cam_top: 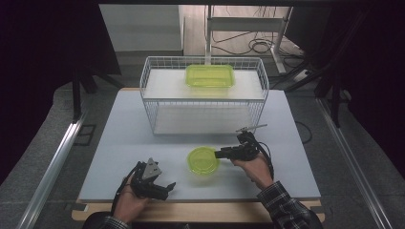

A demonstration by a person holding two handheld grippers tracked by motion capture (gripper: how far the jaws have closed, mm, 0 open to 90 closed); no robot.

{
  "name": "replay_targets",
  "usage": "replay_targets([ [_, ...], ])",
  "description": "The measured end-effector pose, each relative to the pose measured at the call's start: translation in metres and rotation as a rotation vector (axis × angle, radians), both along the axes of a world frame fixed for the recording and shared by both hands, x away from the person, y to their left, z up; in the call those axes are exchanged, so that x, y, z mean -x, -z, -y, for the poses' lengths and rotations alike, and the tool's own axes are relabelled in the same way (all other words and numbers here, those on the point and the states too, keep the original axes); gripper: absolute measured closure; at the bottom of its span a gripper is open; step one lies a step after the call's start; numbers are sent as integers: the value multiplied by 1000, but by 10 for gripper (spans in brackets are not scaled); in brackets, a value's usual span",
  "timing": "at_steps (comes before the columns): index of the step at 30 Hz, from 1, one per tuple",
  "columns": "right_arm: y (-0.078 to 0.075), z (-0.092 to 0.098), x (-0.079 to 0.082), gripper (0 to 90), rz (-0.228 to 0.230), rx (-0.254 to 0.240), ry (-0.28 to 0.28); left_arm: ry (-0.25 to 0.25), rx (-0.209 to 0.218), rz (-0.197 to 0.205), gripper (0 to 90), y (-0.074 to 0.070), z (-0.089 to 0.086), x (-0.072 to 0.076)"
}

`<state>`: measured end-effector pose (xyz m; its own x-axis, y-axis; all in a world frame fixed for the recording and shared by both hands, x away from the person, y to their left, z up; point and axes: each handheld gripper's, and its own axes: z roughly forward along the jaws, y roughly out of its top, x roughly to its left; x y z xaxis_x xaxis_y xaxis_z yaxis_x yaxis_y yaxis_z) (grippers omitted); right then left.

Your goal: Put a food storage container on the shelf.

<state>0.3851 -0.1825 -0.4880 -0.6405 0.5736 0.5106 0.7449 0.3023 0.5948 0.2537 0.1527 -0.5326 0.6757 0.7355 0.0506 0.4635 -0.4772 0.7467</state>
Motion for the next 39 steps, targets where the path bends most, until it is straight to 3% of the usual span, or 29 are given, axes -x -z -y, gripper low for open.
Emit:
replay_targets([
  [9, 11, -4, -7, 661, -108, -45, -7, 5, -8, 1, 38, 0, 1, 0],
  [16, 11, -8, -10, 804, -193, -87, -18, 6, -14, 5, 39, 0, 1, 1],
  [22, 5, -10, -7, 811, -180, -84, -35, 8, -15, 7, 40, 0, 2, 1],
  [27, -3, -10, -6, 811, -168, -111, -40, 2, -7, 7, 39, -1, 1, 1],
  [39, -36, -1, -9, 811, -113, -170, -20, 2, -4, 9, 39, -1, 0, 1],
])
